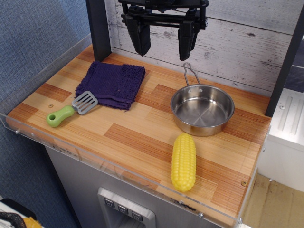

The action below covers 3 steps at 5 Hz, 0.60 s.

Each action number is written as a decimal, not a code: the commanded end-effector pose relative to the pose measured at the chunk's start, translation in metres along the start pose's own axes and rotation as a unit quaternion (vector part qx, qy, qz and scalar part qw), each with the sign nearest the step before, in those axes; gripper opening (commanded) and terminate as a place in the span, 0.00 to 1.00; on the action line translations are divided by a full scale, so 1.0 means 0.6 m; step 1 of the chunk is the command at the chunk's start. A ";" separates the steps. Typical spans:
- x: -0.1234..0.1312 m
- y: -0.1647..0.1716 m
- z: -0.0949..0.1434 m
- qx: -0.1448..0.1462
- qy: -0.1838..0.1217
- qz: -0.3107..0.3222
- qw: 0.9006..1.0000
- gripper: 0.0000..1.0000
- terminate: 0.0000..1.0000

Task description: Place the green handled spatula to the right of the yellow vegetable.

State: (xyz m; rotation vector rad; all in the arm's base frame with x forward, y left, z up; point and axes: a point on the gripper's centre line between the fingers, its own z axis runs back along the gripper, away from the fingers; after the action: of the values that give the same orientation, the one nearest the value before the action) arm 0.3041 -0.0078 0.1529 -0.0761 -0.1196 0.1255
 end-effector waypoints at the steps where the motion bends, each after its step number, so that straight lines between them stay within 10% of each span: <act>1: 0.000 0.000 0.000 0.000 0.000 0.000 1.000 1.00 0.00; 3: 0.016 0.069 0.014 0.020 -0.050 -0.007 0.999 1.00 0.00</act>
State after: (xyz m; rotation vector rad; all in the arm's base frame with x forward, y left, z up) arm 0.3052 0.0352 0.1363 -0.0334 -0.1447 0.1132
